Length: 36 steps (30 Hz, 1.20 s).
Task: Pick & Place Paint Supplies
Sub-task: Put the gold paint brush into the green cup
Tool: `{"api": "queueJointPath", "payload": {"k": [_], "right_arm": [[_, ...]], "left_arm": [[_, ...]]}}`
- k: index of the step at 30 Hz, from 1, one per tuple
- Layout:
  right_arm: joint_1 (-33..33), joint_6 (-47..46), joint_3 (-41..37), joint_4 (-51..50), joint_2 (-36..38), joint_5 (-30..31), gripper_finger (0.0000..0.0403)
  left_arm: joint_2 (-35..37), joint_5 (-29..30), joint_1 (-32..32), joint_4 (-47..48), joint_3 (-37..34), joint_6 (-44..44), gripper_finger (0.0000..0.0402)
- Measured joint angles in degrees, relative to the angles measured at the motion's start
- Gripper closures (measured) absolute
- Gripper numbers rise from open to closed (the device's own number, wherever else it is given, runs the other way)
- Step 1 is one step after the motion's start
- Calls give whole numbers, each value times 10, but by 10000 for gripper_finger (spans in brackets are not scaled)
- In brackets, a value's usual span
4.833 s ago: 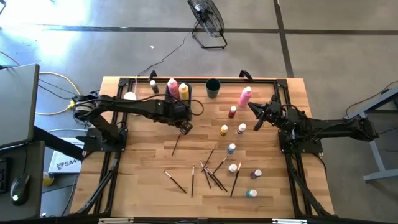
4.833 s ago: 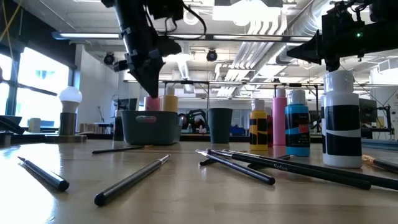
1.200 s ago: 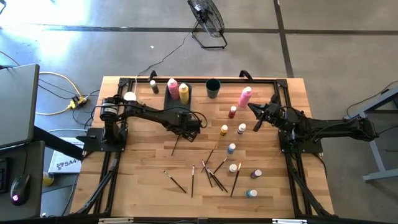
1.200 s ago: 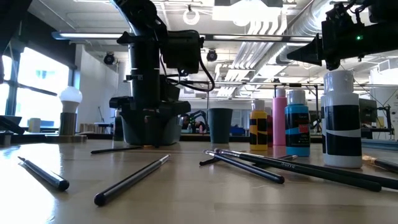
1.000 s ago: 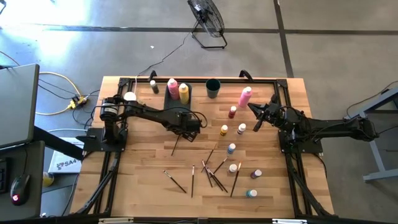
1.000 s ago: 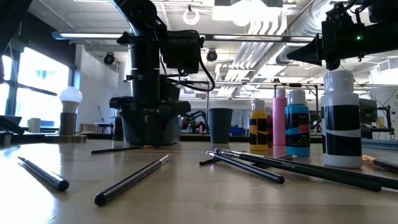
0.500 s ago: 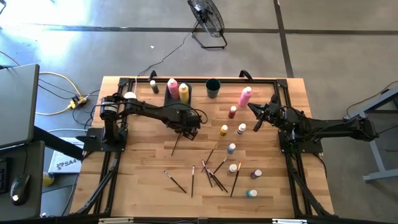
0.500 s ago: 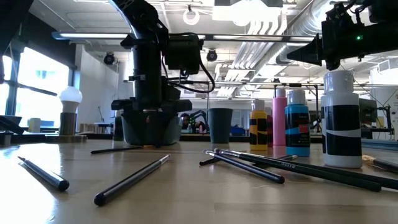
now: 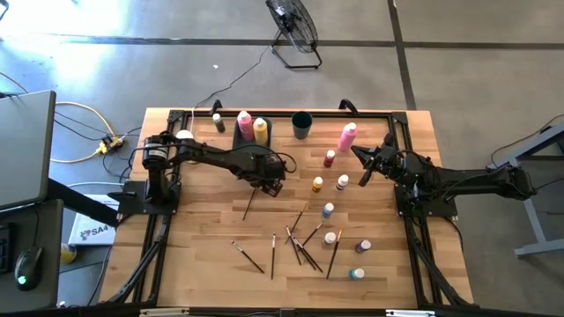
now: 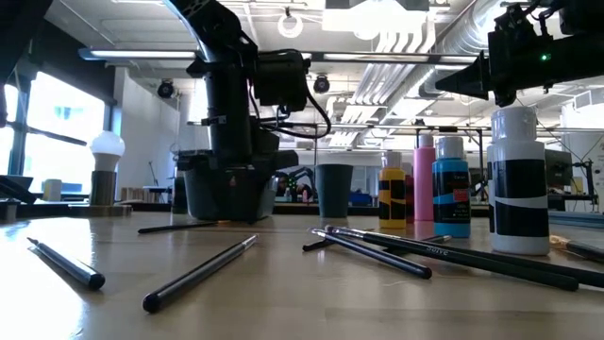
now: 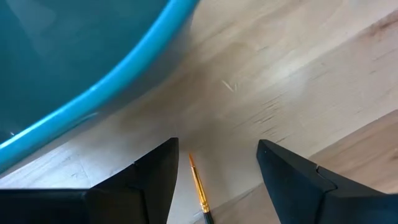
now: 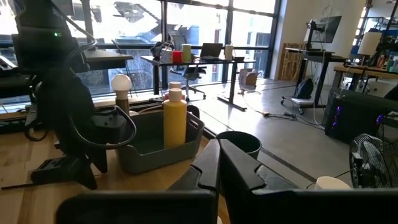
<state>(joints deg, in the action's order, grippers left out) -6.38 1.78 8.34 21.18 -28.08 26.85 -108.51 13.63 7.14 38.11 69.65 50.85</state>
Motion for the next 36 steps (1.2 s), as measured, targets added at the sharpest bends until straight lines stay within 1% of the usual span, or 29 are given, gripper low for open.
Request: {"api": "queueJointPath", "payload": {"k": [4,11,15,20,24,28,36], "right_arm": [[0,0,0,0,0,0,400],[0,0,0,0,0,0,400],[0,0,0,0,0,0,400],[0,0,0,0,0,0,400],[0,0,0,0,0,0,400],[0,0,0,0,0,0,400],[0,0,0,0,0,0,400]], "left_arm": [[0,-1,3,1,0,0,192],[0,-14,4,6,1,3,252],[0,-19,4,13,1,3,274],[0,-1,4,33,2,3,275],[0,2,4,38,2,3,273],[0,-17,4,40,1,5,272],[0,-33,4,45,1,22,272]]}}
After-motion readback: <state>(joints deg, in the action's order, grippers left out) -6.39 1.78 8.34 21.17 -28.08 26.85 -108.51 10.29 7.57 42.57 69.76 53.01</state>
